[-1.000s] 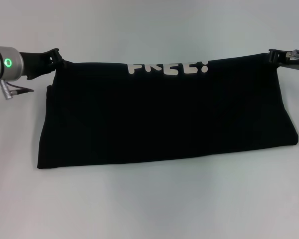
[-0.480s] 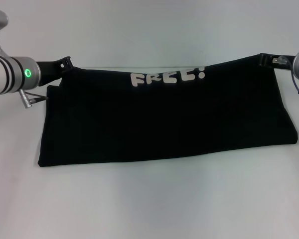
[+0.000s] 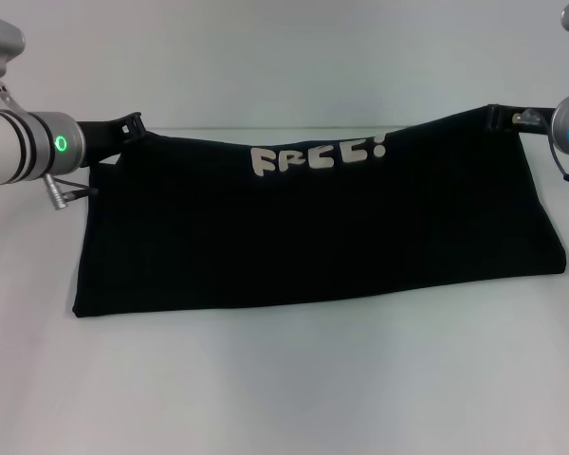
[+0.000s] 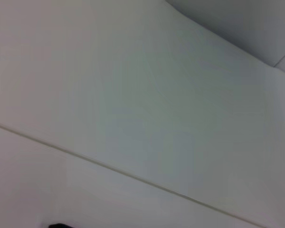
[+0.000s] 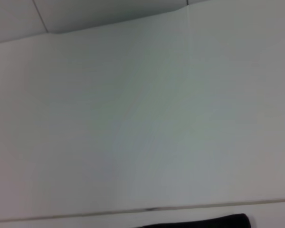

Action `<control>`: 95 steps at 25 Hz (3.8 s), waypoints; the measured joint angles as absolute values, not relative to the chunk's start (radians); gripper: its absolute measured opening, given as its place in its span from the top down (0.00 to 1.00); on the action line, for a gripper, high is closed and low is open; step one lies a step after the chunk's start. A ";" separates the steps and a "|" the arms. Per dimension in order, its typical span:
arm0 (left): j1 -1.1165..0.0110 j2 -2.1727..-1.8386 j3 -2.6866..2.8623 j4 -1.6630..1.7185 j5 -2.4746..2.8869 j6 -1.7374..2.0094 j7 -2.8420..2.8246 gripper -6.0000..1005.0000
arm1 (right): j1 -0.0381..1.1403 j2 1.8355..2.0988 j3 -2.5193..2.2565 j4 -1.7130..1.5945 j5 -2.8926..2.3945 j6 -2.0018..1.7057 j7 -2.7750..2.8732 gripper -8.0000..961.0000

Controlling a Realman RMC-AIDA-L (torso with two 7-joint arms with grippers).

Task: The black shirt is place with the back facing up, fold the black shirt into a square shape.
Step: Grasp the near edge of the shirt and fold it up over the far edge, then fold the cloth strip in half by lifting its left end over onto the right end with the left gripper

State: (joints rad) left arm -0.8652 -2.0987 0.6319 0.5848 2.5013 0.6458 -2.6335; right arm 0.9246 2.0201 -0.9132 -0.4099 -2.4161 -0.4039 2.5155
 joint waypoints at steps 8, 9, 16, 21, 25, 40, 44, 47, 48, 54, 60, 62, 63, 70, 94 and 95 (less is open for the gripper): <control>-0.880 -2.090 0.622 0.590 2.468 0.739 -2.642 0.93 | 0.923 1.966 -0.940 -0.424 -2.411 -0.479 2.523 0.83; -0.880 -2.090 0.622 0.590 2.468 0.739 -2.642 0.89 | 0.923 1.951 -0.933 -0.436 -2.409 -0.511 2.531 0.78; -0.725 -2.022 0.589 0.726 2.168 1.025 -2.649 0.61 | 0.909 1.889 -0.857 -0.573 -2.411 -0.792 2.573 0.56; -0.670 -1.975 0.477 0.724 2.180 1.273 -2.630 0.36 | 0.906 1.880 -0.802 -0.632 -2.413 -0.965 2.579 0.46; -0.637 -1.951 0.361 0.730 2.248 1.532 -2.559 0.27 | 0.908 1.876 -0.794 -0.669 -2.416 -1.089 2.623 0.37; -0.534 -1.977 0.248 0.727 2.466 1.593 -2.598 0.18 | 0.898 1.871 -0.751 -0.687 -2.414 -1.168 2.661 0.34; -0.518 -1.990 0.190 0.661 2.453 1.554 -2.605 0.18 | 0.897 1.871 -0.750 -0.687 -2.411 -1.167 2.661 0.34; -0.516 -1.994 0.175 0.616 2.450 1.527 -2.607 0.18 | 0.896 1.870 -0.750 -0.688 -2.410 -1.166 2.661 0.34; -0.516 -1.995 0.176 0.610 2.450 1.521 -2.608 0.18 | 0.896 1.870 -0.750 -0.688 -2.410 -1.165 2.661 0.34; -0.527 -2.003 0.180 0.562 2.450 1.460 -2.614 0.18 | 0.899 1.870 -0.750 -0.691 -2.410 -1.158 2.661 0.34; -0.534 -2.009 0.175 0.524 2.450 1.393 -2.621 0.18 | 0.895 1.871 -0.750 -0.691 -2.410 -1.146 2.662 0.34; -0.535 -2.010 0.174 0.521 2.449 1.384 -2.627 0.18 | 0.894 1.871 -0.749 -0.691 -2.410 -1.144 2.661 0.34; -0.536 -2.011 0.174 0.519 2.447 1.379 -2.629 0.18 | 0.894 1.871 -0.749 -0.690 -2.410 -1.141 2.661 0.34; -0.551 -2.017 0.179 0.508 2.440 1.343 -2.642 0.18 | 0.893 1.870 -0.747 -0.690 -2.410 -1.131 2.661 0.34; -0.572 -2.011 0.163 0.457 2.439 1.337 -2.679 0.18 | 0.896 1.869 -0.736 -0.698 -2.408 -1.133 2.661 0.34; -0.566 -2.012 0.156 0.457 2.439 1.338 -2.682 0.18 | 0.896 1.869 -0.735 -0.698 -2.408 -1.133 2.661 0.34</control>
State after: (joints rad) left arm -0.5656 -2.0123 0.1560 0.4575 2.4391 1.3377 -2.6817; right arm 0.8956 1.8688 -0.7354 -0.6980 -2.4082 -1.1326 2.6615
